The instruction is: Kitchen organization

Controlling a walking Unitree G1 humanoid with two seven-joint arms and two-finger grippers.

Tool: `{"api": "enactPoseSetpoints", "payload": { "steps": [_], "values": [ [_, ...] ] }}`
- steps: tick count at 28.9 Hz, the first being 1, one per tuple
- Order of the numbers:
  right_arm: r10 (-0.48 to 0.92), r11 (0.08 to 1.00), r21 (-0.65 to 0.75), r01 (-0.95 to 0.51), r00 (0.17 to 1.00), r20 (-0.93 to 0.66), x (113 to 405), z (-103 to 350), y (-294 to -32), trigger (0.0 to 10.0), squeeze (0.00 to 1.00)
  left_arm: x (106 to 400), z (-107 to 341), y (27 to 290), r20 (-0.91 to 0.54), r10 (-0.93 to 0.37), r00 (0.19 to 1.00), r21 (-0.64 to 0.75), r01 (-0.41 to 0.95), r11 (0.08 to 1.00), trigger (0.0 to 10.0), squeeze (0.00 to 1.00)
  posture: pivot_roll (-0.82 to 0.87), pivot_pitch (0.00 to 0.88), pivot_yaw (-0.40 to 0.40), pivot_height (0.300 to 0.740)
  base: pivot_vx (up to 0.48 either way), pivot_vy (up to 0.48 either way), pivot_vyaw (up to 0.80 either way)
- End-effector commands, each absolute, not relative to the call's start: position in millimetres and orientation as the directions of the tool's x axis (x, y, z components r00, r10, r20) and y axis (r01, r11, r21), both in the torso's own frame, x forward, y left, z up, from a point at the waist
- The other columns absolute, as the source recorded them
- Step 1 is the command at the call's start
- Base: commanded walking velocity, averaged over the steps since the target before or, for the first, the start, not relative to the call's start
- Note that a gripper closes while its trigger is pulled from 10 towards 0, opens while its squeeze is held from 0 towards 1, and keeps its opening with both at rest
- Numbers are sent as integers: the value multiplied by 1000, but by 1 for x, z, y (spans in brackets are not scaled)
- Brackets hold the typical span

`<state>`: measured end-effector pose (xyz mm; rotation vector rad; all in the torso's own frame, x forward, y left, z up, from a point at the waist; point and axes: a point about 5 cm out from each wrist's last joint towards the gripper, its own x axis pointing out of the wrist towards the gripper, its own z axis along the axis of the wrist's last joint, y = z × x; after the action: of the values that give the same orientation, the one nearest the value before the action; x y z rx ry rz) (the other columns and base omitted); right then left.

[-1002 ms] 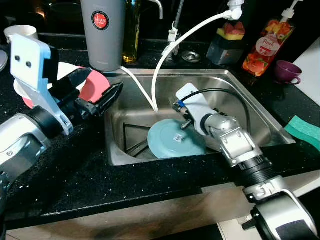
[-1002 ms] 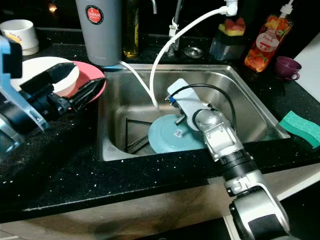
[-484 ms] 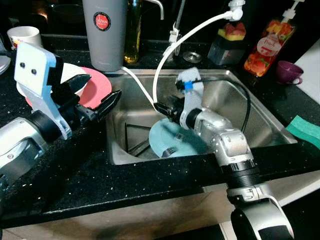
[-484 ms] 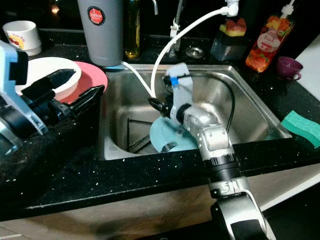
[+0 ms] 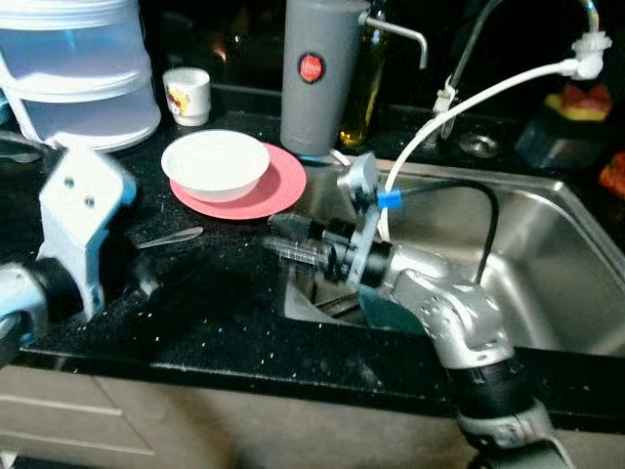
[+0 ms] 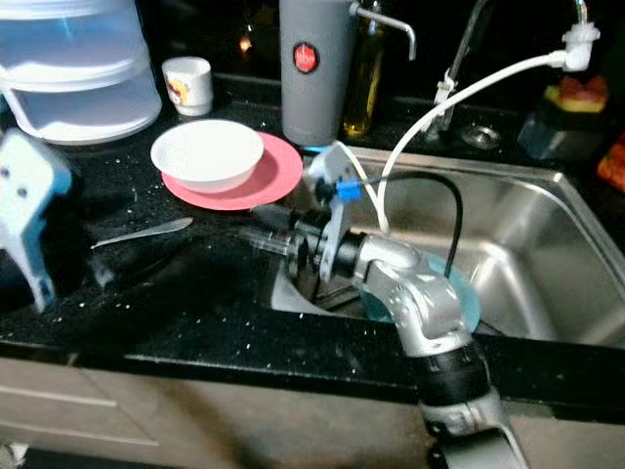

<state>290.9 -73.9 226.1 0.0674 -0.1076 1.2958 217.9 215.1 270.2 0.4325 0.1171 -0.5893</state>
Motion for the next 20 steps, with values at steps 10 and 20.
{"api": "enactPoseSetpoints", "payload": {
  "steps": [10, 20],
  "values": [
    [984, 174, -1, -985, 174, 36, 272, 213, -71, 10000, 0, 229, 264, 243, -306, -463, 832, 434, 554, 710, 10000, 0, 157, 0, -59, 740, 0, 0, 0],
    [973, 231, -46, -972, 232, -20, 265, 212, -78, 10000, 0, 240, 265, 276, -384, -485, 786, 462, 618, 636, 10000, 0, 138, 15, -64, 740, 0, 0, 0]
  ]
}}
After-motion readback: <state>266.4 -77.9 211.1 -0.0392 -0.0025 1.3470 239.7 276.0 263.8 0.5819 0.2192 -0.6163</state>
